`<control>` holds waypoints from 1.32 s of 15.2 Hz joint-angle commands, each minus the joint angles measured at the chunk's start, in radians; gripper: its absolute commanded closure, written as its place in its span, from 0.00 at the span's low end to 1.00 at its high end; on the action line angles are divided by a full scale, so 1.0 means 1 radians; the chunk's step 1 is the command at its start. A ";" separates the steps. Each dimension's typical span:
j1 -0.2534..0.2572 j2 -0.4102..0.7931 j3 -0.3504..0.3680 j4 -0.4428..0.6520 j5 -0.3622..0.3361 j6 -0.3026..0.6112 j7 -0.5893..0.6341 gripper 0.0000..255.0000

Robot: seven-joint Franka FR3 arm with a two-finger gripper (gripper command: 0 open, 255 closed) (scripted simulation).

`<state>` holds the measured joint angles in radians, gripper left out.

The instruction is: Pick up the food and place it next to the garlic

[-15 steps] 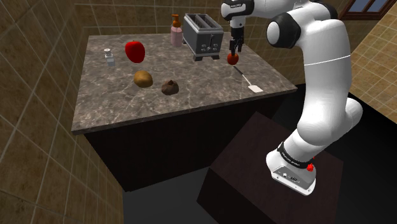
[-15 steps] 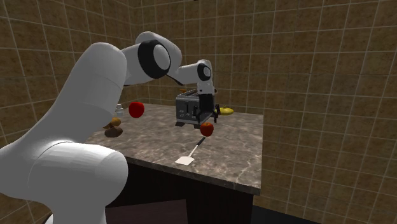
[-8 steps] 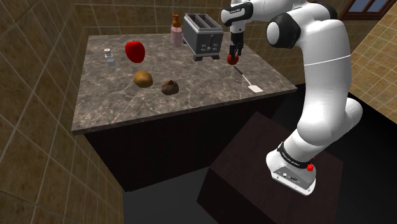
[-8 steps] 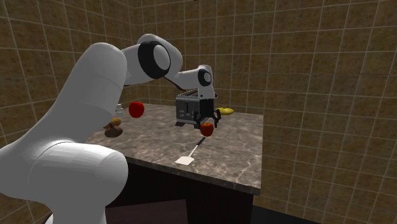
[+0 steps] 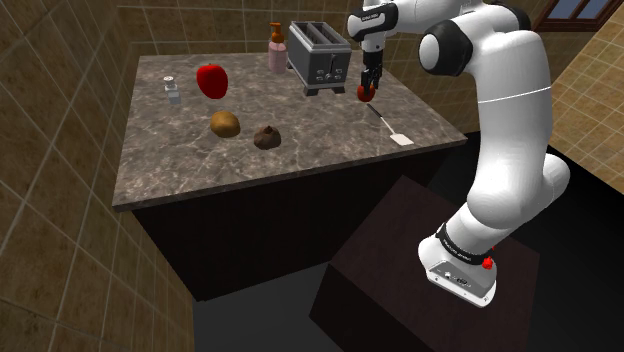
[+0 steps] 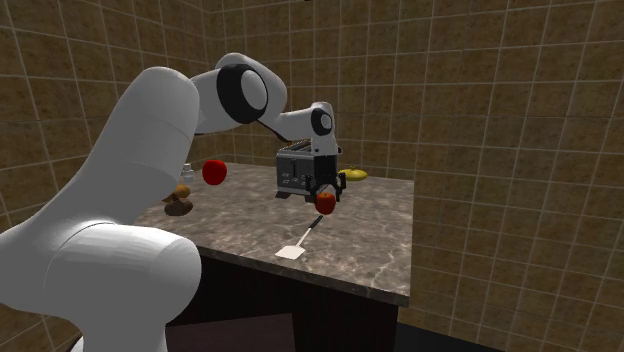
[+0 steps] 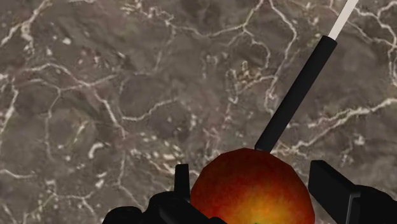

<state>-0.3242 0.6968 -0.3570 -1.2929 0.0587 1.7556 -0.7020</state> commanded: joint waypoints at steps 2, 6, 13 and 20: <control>0.000 0.001 0.000 -0.002 0.000 0.001 0.000 1.00; 0.000 0.001 0.000 0.000 0.000 0.000 0.000 1.00; -0.002 -0.019 -0.004 0.048 -0.005 -0.067 -0.004 1.00; -0.008 -0.032 -0.008 0.123 -0.009 -0.153 -0.010 1.00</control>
<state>-0.3317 0.6695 -0.3645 -1.1733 0.0507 1.6110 -0.7114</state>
